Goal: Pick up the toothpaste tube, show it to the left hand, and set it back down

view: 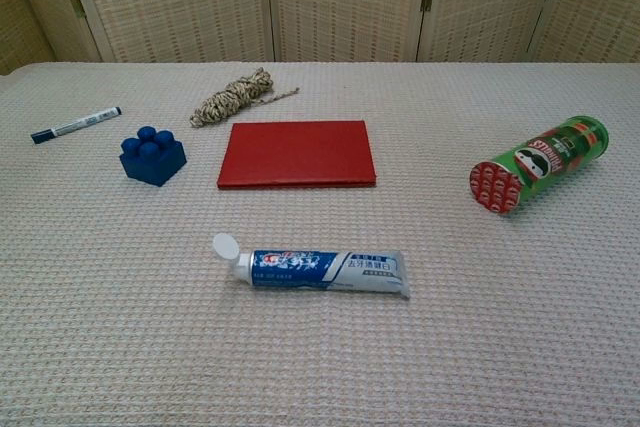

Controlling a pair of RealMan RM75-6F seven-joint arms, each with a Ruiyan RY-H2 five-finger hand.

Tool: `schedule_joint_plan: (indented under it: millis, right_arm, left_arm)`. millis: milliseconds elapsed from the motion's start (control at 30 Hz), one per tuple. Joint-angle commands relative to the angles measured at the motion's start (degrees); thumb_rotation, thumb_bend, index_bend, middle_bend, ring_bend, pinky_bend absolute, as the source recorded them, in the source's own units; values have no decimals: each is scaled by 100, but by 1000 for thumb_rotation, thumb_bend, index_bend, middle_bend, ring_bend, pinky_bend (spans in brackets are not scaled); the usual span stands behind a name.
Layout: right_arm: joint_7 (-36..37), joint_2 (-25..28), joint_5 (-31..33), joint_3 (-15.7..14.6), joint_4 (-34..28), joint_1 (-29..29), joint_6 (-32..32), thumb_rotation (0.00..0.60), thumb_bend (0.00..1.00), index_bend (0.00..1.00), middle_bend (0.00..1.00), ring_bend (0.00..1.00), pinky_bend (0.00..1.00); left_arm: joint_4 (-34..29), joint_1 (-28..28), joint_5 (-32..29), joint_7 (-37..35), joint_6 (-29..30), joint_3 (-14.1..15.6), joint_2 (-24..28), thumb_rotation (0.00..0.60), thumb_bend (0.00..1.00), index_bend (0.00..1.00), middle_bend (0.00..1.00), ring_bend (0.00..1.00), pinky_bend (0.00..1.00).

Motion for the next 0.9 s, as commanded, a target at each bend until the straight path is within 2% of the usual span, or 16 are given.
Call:
schedule_joint_plan:
  millis: [33,500,733,900]
  right_arm:
    - [-3,-24,-10,-7,11,13,-19,600,532,220,246,287,236]
    - [-313,-12,-379,-75,-240,249,-190,600,532,220,246,288,236]
    - [-1066,-225,-917,-63,-737,982,-1001,600,532,220,246,287,236]
    - [-1629,-594,-843,65,-1114,1585,-1871,600,528,219,243,288,236]
  left_arm:
    - [6,-5,-34,23,-26,1,-17,600,187,218,140,148,0]
    - [35,51,49,-78,69,33,0,600,187,218,140,148,0]
    - [6,48,192,-110,104,69,23,600,187,218,140,148,0]
    - [-54,78,231,-108,154,85,56,600,187,218,140,148,0]
